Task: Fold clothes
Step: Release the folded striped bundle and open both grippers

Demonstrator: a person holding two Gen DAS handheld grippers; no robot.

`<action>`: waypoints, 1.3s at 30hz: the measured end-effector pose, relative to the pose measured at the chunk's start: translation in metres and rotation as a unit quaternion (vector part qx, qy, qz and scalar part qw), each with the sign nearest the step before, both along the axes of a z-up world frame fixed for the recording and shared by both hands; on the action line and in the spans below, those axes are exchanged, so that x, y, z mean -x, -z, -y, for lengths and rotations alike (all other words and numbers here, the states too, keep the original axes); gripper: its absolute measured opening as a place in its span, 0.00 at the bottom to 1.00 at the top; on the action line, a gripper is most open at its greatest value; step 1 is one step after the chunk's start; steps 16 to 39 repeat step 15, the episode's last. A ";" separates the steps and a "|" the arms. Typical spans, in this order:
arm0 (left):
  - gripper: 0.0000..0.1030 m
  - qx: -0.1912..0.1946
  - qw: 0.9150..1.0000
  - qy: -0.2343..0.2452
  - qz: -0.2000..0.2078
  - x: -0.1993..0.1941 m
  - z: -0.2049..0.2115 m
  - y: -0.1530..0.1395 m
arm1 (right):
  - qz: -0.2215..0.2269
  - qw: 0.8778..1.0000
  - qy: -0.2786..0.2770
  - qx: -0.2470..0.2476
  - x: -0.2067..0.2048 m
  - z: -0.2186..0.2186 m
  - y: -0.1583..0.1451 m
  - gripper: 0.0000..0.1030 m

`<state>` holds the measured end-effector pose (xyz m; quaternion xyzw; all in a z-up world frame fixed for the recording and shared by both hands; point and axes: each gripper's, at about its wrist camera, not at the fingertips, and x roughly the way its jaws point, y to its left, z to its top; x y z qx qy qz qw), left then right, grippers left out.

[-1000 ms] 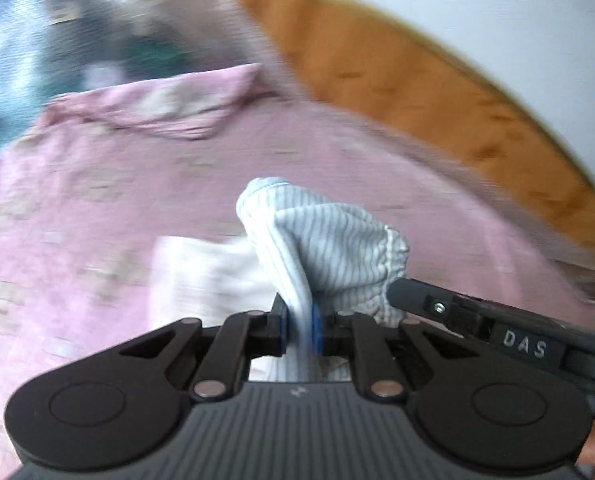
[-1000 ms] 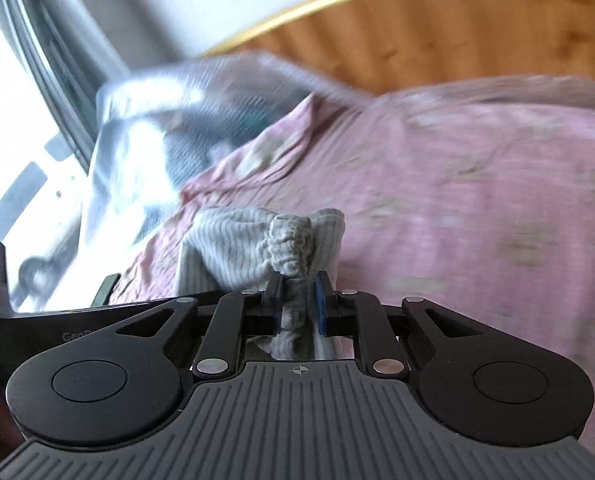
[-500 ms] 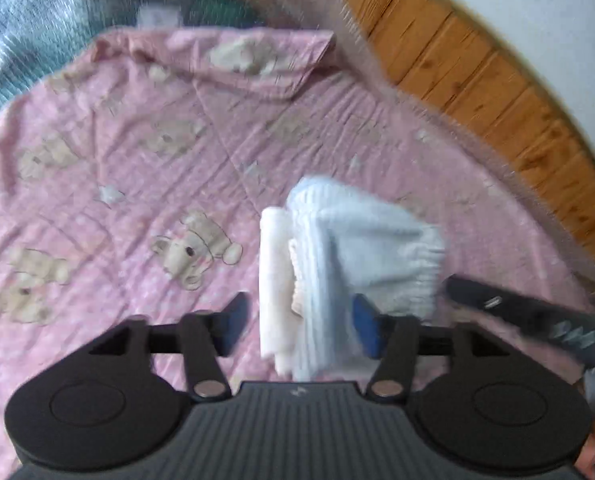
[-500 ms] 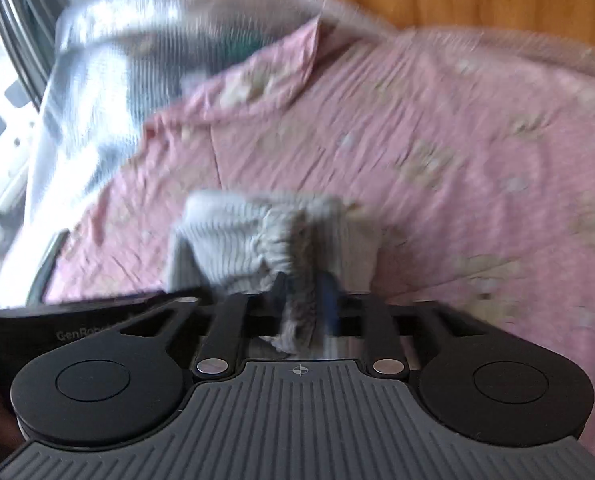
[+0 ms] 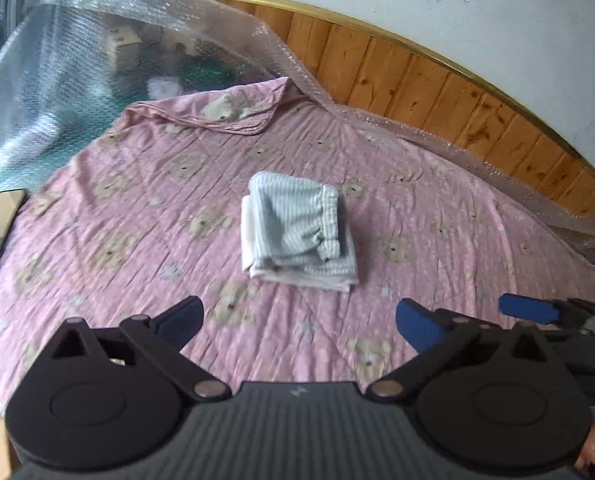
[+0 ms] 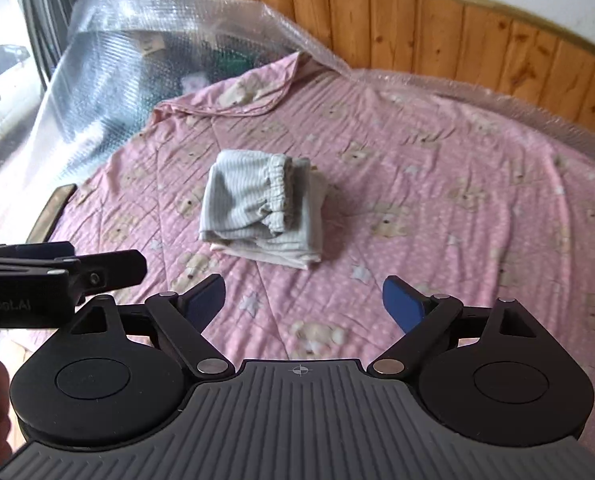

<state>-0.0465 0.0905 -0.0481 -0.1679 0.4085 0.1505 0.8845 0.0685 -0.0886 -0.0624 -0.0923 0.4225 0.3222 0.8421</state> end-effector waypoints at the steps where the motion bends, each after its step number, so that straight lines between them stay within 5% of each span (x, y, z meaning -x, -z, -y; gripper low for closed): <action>1: 1.00 -0.003 1.000 -0.003 0.000 0.004 0.005 -0.003 | 0.005 1.000 -0.002 -0.002 0.006 0.007 -0.004 0.87; 10: 1.00 -0.009 1.000 -0.010 0.011 0.038 0.038 -0.022 | 0.026 0.999 -0.001 -0.023 0.037 0.045 -0.024 0.87; 15: 1.00 -0.047 0.999 0.007 0.024 0.047 0.061 -0.034 | 0.034 0.999 0.001 -0.030 0.047 0.058 -0.030 0.88; 39: 1.00 -0.047 0.999 0.007 0.024 0.047 0.061 -0.034 | 0.034 0.999 0.001 -0.030 0.047 0.058 -0.030 0.88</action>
